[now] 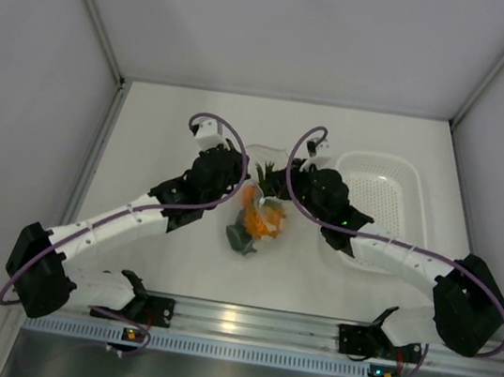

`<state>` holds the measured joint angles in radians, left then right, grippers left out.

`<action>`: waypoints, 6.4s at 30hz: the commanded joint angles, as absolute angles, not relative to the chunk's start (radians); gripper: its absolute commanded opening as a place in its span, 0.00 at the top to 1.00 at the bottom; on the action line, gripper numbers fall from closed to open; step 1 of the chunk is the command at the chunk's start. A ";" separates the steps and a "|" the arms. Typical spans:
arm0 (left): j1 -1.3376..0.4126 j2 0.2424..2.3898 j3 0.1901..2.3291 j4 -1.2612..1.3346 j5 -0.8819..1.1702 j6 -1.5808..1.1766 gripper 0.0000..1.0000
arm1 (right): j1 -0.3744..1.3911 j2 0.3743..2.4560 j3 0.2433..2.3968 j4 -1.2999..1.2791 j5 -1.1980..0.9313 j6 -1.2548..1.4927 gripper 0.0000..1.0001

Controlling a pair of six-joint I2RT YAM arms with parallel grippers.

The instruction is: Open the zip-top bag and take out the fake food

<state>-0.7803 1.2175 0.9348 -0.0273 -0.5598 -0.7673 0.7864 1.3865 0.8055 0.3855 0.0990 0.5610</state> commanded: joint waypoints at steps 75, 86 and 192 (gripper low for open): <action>-0.604 1.212 1.238 -0.396 -0.268 -0.471 1.00 | 0.262 0.979 0.749 0.775 -0.226 1.005 1.00; -0.606 1.261 1.259 -0.362 -0.127 -0.514 1.00 | 0.411 1.002 0.805 0.776 -0.229 0.985 1.00; -0.604 1.085 1.006 -0.253 -0.222 -0.635 1.00 | 0.917 1.641 1.385 -0.244 0.233 0.647 0.60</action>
